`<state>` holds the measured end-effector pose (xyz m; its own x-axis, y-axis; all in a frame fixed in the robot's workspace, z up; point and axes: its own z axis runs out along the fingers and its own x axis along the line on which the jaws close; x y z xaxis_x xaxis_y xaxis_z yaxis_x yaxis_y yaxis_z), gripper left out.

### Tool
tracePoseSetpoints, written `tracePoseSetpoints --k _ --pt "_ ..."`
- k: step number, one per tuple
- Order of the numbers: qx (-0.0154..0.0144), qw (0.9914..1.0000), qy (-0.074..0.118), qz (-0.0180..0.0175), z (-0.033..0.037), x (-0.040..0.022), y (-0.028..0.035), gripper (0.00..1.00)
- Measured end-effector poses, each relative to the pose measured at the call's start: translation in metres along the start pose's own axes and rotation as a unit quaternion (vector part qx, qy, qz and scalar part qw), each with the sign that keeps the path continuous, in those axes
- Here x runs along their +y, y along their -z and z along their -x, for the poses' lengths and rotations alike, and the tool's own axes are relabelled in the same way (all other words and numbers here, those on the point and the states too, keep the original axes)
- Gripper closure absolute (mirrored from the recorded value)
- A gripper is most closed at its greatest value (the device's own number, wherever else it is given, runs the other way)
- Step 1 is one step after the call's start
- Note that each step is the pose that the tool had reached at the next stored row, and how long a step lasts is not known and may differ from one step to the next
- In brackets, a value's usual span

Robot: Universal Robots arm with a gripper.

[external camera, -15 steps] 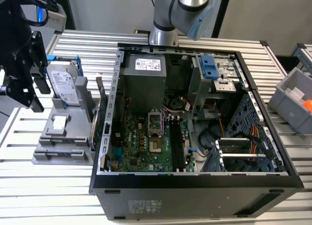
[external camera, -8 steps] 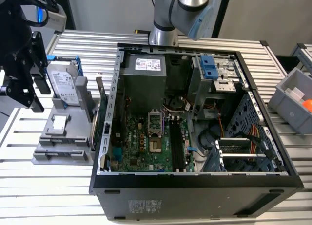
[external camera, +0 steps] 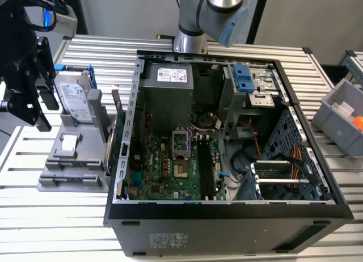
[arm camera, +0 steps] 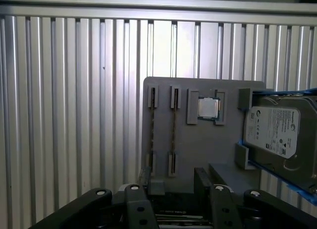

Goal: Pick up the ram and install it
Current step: 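Pick up the ram and move it above insertion slot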

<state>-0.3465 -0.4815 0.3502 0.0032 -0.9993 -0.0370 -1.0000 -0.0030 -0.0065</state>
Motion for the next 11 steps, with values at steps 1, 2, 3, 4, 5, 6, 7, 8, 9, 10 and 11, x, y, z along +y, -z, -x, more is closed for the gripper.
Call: tracePoseSetpoints --k 1,2,3,4,5,6,7,8,9,10,11 --pt "0.0 1.0 0.0 0.0 0.0 0.0 -0.0005 0.0" --pt "0.0 1.0 0.0 0.0 -0.0001 0.0 -0.0007 0.0" --pt "0.0 1.0 0.0 0.0 -0.0001 0.0 -0.0015 0.0" --pt "-0.0001 1.0 0.0 -0.0001 -0.0002 0.0001 -0.0027 0.0" --pt "0.0 1.0 0.0 0.0 -0.0002 0.0 -0.0032 0.0" --pt "0.0 1.0 0.0 0.0 -0.0002 0.0 -0.0039 0.0" --pt "0.0 1.0 0.0 0.0 -0.0002 0.0 -0.0046 0.0" --pt "0.0 1.0 0.0 0.0 -0.0002 0.0 -0.0052 0.0" --pt "0.0 1.0 0.0 0.0 -0.0003 0.0 -0.0059 0.0" --pt "0.0 1.0 0.0 0.0001 -0.0003 0.0 -0.0063 0.0" --pt "0.0 1.0 0.0 0.0001 -0.0003 0.0001 -0.0068 0.0"
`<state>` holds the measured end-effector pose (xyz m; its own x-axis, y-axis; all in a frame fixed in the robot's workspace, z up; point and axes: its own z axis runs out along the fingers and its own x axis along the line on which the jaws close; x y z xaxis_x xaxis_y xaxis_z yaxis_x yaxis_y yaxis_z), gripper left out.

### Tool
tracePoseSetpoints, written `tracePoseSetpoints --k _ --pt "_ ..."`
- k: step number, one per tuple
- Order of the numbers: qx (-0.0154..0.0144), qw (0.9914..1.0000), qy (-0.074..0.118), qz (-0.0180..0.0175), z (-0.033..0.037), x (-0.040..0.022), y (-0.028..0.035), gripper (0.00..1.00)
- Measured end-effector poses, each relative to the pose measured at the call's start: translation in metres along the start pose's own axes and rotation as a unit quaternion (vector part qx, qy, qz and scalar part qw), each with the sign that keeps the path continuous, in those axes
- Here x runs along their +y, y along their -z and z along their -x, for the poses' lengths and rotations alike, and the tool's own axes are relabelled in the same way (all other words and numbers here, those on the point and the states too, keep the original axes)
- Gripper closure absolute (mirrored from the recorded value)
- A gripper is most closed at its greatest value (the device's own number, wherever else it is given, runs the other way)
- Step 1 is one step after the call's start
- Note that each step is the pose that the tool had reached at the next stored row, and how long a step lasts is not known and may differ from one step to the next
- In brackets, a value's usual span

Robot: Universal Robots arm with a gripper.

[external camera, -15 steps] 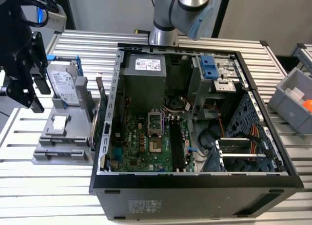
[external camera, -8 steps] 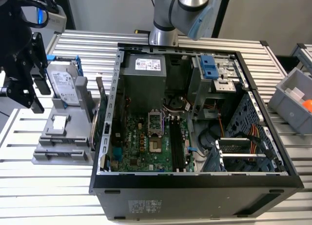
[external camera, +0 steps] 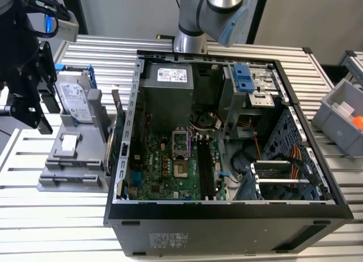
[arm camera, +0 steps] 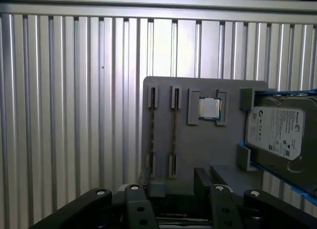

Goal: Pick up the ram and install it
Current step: 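Pick up the ram and move it above insertion slot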

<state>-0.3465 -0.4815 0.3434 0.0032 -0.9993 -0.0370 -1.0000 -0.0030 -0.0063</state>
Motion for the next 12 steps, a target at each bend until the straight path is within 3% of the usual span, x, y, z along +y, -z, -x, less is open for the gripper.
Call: tracePoseSetpoints --k 4,9,12 --pt "-0.0001 1.0 0.0 0.0 -0.0001 0.0 -0.0041 0.0" --pt "-0.0001 0.99999 0.0 0.0037 -0.0004 0.0001 -0.0099 0.0" --pt "-0.0001 0.99999 0.0 0.0042 -0.0005 0.0001 -0.0132 0.0"
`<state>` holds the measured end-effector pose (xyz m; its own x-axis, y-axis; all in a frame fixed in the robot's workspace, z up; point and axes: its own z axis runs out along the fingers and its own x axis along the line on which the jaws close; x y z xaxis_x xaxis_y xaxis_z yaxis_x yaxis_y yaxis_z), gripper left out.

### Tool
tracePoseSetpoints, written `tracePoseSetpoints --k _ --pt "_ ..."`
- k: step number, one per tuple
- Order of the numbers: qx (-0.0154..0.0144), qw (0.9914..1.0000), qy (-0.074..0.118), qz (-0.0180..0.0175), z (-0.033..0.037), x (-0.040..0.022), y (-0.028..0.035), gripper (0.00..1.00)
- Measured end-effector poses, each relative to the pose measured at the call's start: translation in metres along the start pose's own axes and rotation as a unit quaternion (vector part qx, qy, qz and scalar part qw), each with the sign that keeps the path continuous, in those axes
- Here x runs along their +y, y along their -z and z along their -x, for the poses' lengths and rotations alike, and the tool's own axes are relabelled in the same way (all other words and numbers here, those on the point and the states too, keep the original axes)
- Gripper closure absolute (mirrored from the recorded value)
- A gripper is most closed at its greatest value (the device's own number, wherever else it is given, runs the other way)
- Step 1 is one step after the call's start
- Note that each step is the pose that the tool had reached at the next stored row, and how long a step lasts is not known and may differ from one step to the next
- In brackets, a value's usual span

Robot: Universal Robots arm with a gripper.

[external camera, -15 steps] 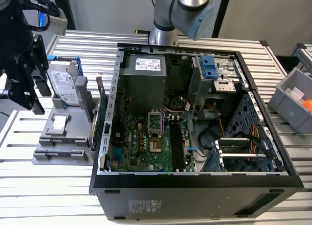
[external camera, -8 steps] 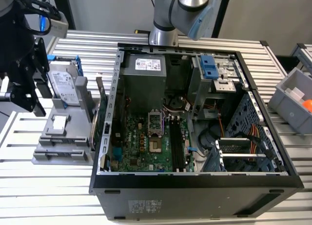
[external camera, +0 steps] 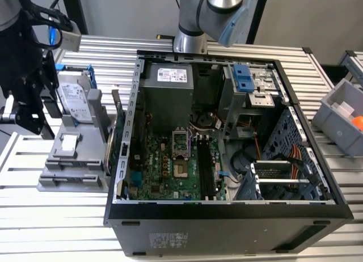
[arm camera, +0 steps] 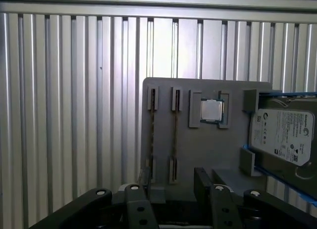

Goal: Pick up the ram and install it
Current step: 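Pick up the ram and move it above insertion slot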

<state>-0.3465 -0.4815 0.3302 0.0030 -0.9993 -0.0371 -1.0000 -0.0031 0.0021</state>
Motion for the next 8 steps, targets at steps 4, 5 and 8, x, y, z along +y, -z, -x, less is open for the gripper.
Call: tracePoseSetpoints --k 4,5,8 --pt "0.0 1.0 0.0 0.0 -0.0001 0.0 -0.0033 0.0" --pt "0.0001 1.0 0.0 0.0001 -0.0001 0.0 -0.0034 0.0" --pt "0.0001 1.0 0.0 0.0002 -0.0001 0.0 -0.0035 0.0"
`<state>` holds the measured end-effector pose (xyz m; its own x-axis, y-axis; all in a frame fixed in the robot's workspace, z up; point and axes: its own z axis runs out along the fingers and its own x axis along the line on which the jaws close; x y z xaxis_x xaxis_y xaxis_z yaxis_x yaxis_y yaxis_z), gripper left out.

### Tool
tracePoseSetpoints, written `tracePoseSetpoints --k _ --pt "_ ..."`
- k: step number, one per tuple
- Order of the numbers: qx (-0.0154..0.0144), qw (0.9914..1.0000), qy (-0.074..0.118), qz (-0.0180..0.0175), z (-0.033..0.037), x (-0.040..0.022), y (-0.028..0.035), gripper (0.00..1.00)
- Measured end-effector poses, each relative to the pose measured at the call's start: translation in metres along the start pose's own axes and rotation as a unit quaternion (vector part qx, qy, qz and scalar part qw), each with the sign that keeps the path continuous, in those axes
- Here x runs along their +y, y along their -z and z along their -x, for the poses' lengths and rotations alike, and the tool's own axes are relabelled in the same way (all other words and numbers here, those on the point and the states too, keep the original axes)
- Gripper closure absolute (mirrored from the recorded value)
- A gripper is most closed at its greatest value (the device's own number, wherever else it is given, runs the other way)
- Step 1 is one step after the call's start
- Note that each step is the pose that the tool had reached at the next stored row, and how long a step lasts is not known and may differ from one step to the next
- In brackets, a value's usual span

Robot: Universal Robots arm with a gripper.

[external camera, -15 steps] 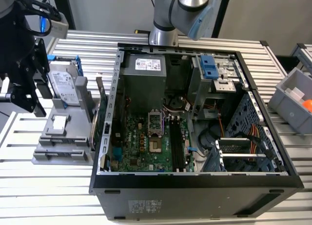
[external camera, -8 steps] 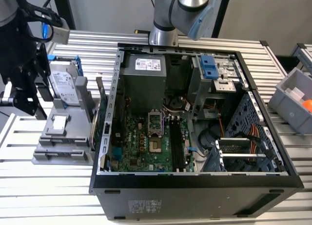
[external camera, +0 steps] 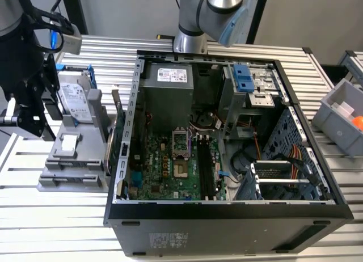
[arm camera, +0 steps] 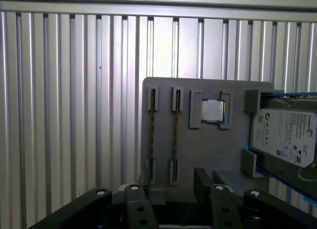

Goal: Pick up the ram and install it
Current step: 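Pick up the ram and move it above insertion slot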

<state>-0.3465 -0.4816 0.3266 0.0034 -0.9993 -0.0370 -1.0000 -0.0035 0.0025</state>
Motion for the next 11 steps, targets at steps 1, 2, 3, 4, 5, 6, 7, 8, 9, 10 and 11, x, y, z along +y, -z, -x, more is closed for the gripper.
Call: tracePoseSetpoints --k 1,2,3,4,5,6,7,8,9,10,11 --pt "0.0 1.0 0.0 0.0 0.0 0.0 -0.0001 0.0" --pt "-0.0001 1.0 0.0 0.0 0.0 0.0 -0.0004 0.0" --pt "-0.0002 1.0 0.0 0.0 0.0 0.0 -0.0009 0.0" --pt "-0.0002 1.0 0.0 0.0001 -0.0001 0.0 -0.0015 0.0" --pt "-0.0001 1.0 0.0 0.0002 -0.0002 0.0 -0.0022 0.0" --pt "-0.0001 1.0 0.0 0.0003 -0.0004 0.0 -0.003 0.0" --pt "-0.0001 1.0 0.0 0.0002 -0.0006 0.0 -0.0039 0.0" --pt "0.0 1.0 0.0 0.0003 -0.0008 0.0 -0.0049 0.0" --pt "-0.0001 1.0 0.0 0.0003 -0.0011 0.0 -0.006 0.0" --pt "-0.0001 1.0 0.0 0.0002 -0.0012 0.0 -0.007 0.0" --pt "-0.0001 1.0 0.0 0.0003 -0.0013 0.0 -0.0078 0.0"
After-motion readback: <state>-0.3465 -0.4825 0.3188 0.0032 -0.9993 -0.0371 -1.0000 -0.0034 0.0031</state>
